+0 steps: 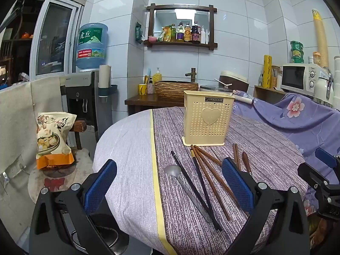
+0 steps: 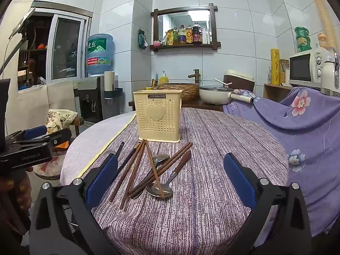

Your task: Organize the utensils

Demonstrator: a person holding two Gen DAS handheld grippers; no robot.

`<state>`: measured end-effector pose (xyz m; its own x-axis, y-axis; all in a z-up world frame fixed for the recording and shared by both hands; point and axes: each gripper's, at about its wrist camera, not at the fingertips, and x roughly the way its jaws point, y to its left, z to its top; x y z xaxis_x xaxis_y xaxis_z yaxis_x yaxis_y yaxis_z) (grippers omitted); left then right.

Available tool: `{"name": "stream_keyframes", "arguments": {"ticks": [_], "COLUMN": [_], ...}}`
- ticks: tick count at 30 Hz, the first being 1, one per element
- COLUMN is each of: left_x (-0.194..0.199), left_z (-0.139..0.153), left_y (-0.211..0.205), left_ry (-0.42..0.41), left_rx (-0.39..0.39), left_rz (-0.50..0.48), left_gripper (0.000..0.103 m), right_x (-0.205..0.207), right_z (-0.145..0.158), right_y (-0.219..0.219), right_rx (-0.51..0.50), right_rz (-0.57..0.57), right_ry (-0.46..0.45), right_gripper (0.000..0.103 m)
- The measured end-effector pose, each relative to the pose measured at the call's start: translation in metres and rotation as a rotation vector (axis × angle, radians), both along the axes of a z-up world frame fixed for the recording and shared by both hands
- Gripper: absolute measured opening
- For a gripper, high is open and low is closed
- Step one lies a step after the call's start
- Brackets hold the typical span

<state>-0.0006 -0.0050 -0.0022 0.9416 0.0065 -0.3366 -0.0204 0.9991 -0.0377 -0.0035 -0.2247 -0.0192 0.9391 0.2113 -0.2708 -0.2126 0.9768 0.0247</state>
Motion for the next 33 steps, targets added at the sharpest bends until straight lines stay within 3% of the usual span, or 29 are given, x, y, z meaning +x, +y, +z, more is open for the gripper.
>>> {"name": "stream_keyframes", "arguments": {"ticks": [22,27,33], "left_x": [0.001,0.023,0.052], "left_z": [-0.001,-0.011,-0.023], "left_y": [-0.001,0.008,0.016], "left_ry": [0.008,0.114,0.201], "left_rx": [0.007,-0.010,0.010], "left_rz": [0.002,0.015,0.007], "left_gripper": [0.097,0.097,0.097], "right_x": [-0.001,0.019,0.060], "right_z": [0.001,-0.005,-0.020], "right_y": [-0.001,-0.006,-0.019], "right_rx": [-0.006,-0.028,-0.019], "right_rz": [0.000,-0.030,-0.076], "right_ry": [0.006,0.062,0.213], "right_gripper": [0.098,0.098,0.098]}}
